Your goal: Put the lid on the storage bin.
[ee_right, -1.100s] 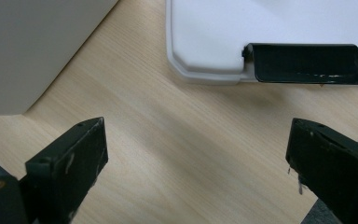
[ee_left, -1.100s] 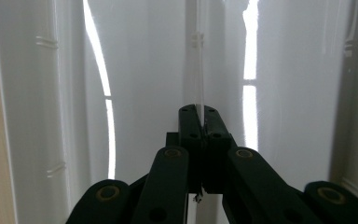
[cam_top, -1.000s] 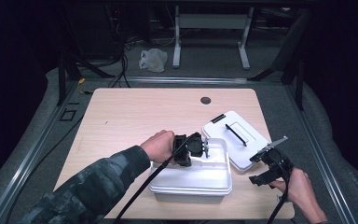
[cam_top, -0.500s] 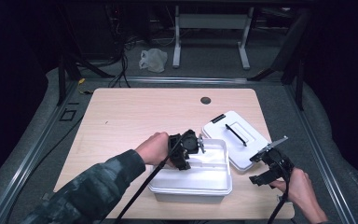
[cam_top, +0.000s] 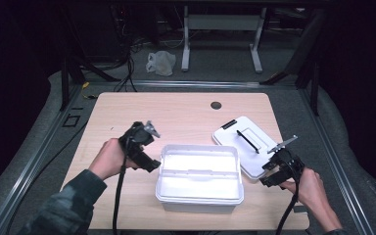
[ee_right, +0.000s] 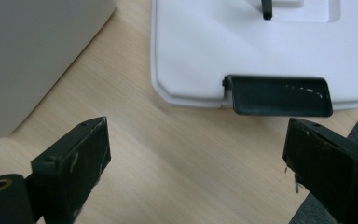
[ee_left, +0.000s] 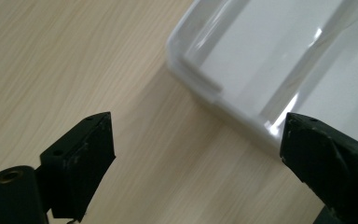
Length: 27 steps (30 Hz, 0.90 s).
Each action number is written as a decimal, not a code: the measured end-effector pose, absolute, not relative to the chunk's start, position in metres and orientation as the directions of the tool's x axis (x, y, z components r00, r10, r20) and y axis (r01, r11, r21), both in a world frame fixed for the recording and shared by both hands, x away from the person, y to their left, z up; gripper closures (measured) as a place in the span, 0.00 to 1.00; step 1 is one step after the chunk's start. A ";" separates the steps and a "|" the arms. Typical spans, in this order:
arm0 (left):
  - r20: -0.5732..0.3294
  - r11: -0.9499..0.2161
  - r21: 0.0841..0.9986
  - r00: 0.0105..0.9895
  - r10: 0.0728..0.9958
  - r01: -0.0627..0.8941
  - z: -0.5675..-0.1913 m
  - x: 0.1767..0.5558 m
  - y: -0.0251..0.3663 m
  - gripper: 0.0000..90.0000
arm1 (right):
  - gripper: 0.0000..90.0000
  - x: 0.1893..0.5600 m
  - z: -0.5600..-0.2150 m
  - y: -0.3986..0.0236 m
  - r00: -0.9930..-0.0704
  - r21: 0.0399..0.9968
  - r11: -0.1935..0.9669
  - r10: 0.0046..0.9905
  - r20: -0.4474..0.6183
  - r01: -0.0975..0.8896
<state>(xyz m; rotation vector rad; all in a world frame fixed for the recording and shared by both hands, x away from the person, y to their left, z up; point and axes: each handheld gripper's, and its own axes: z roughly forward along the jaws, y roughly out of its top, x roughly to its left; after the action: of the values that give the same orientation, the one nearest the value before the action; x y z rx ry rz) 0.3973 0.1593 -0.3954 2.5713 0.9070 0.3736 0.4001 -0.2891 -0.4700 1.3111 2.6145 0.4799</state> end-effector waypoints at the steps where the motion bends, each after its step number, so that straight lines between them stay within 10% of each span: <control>1: 0.131 -0.705 0.441 0.737 0.663 0.556 -0.397 0.395 0.165 0.08 | 0.08 0.404 -0.469 -0.287 -0.598 0.359 0.563 0.801 -0.017 0.744; 15: 0.101 -0.549 0.423 0.565 0.819 0.721 -0.448 0.373 0.221 0.01 | 0.21 0.470 -0.464 -0.261 -0.609 0.328 0.589 0.791 -0.048 0.739; 27: 0.088 -0.521 0.420 0.538 0.838 0.743 -0.454 0.376 0.229 0.03 | 0.67 0.524 -0.477 -0.236 -0.584 0.236 0.583 0.808 -0.074 0.777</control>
<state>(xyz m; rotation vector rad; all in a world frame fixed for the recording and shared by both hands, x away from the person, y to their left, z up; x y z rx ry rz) 0.3760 0.2287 -0.4542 2.4471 1.3067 0.4007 0.5242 -0.2361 -0.4772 1.3332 2.6379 0.2660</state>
